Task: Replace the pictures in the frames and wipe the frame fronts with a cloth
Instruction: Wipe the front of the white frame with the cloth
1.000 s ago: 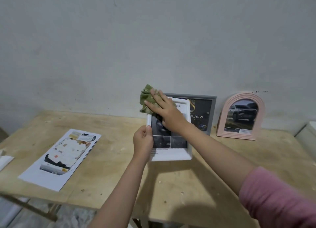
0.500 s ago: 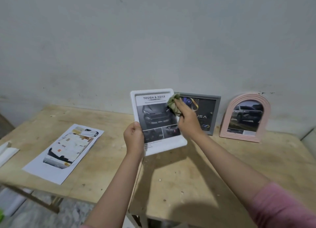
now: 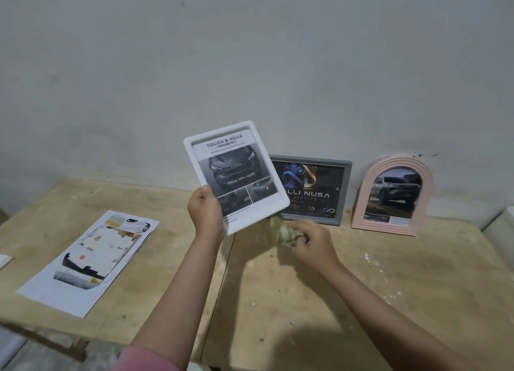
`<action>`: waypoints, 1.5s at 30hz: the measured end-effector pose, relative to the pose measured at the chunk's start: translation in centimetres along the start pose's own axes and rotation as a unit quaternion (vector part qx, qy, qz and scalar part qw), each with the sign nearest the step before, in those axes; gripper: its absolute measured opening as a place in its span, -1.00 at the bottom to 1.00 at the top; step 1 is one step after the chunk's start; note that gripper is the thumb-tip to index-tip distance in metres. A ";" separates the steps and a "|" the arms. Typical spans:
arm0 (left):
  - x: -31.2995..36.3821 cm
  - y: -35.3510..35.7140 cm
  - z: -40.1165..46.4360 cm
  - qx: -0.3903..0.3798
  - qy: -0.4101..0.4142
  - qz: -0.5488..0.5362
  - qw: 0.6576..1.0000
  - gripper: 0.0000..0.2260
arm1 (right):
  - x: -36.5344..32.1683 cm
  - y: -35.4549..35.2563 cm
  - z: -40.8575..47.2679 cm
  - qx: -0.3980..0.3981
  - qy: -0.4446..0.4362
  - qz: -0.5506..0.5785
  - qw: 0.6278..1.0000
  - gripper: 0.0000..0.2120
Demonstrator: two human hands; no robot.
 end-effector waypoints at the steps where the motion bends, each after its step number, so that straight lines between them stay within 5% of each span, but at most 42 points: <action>1: 0.1 0.1 -0.1 -0.018 0.020 0.025 0.999 -0.73 | -0.7 -0.9 0.8 0.073 0.011 0.035 0.997 -0.55; 4: 0.4 0.7 -1.5 -0.067 0.076 0.079 0.992 -0.71 | -3.5 -3.3 4.2 0.242 -0.006 0.085 0.967 -0.58; 6: 0.3 0.9 -2.6 -0.095 0.097 0.096 0.986 -0.74 | -5.4 -3.9 6.7 0.272 -0.030 0.083 0.958 -0.56; 11: -0.2 2.2 -4.7 -0.160 0.160 0.126 0.966 -0.71 | -7.9 -0.3 11.1 0.069 -0.055 0.023 0.996 -0.34; 17: -0.1 2.4 -3.8 -0.115 0.134 0.077 0.981 -0.80 | -7.4 3.1 9.0 -0.069 -0.173 0.005 0.982 -0.27; 20: 0.0 2.4 -3.3 -0.171 0.038 -0.031 0.984 -0.74 | -6.9 4.1 6.8 -0.080 -0.187 0.033 0.979 -0.32; 24: 0.4 1.6 -3.0 -0.223 -0.142 -0.235 0.936 -0.26 | -5.5 4.0 5.9 -0.116 -0.174 0.042 0.977 -0.26; 27: 0.7 0.6 -2.4 -0.210 -0.195 -0.232 0.929 -0.27 | -4.8 3.9 5.1 -0.183 -0.202 0.007 0.962 -0.24; 31: 1.1 0.0 -2.3 -0.293 -0.244 -0.155 0.911 -0.30 | -4.7 3.4 4.1 -0.240 -0.224 -0.014 0.944 -0.29; 34: 0.6 -0.5 -1.9 -0.246 -0.236 -0.114 0.933 -0.38 | -4.4 2.8 3.4 -0.271 -0.252 -0.030 0.928 -0.36; 40: -0.4 -1.7 -0.4 -0.156 -0.203 -0.040 0.966 -0.49 | -1.9 0.5 1.6 -0.293 -0.327 -0.116 0.891 -0.57; 42: -0.4 -1.9 -0.6 -0.148 -0.189 -0.030 0.970 -0.52 | -1.6 -0.9 2.8 -0.265 -0.270 -0.112 0.919 -0.60; 45: -0.8 -2.0 -0.8 -0.163 -0.180 -0.033 0.969 -0.51 | -2.2 -2.5 5.9 -0.115 -0.142 0.007 0.983 -0.47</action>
Point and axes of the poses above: each hand's wrist, its own z-axis towards the middle knuckle, its own y-axis out of the palm, x = y × z, the point moved 1 cm from there along z, towards the middle knuckle, and after that the axes turned 2 degrees about x, right-handed, at the moved point
